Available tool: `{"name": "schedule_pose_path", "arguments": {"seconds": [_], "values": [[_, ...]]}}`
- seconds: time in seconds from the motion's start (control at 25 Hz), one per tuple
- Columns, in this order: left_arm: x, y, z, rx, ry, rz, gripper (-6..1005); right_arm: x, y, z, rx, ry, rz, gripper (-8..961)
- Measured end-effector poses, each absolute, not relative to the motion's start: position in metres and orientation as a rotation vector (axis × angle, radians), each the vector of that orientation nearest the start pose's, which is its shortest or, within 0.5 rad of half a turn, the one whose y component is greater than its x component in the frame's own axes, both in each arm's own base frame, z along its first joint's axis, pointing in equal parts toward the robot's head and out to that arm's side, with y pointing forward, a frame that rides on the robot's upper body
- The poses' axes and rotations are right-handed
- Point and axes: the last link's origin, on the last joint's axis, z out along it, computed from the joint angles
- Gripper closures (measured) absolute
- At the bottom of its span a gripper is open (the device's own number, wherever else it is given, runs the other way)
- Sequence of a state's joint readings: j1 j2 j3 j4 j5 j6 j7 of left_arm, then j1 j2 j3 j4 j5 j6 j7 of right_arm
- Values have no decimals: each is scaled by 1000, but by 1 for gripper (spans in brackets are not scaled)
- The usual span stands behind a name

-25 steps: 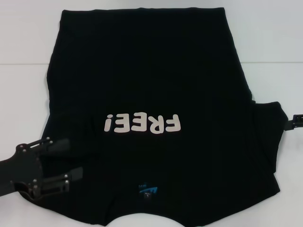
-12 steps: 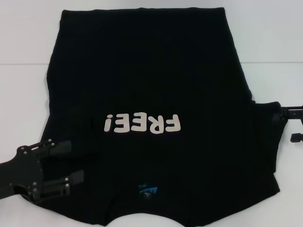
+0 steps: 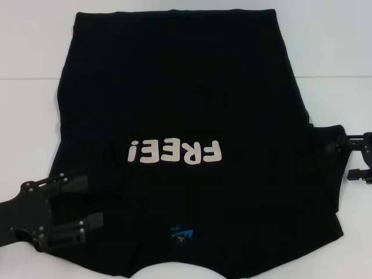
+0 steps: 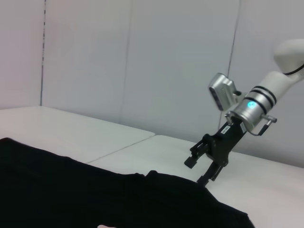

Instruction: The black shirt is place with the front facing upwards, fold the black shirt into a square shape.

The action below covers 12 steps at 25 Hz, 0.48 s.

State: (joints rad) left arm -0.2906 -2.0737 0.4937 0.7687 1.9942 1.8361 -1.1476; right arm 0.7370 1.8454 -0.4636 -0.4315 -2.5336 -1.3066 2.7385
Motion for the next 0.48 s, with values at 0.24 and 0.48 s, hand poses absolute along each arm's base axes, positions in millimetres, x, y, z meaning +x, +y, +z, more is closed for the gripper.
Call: {"name": "schedule_pose_path", "arguments": {"seconds": [0.24,0.48], "values": [[-311,249,46,-2621,-444,-817,194,320,389,61,-1700,2231,398,14],[-311,249,46,-2623,-442,-818,195,321,387,57,-1689,2246,391,14]]}}
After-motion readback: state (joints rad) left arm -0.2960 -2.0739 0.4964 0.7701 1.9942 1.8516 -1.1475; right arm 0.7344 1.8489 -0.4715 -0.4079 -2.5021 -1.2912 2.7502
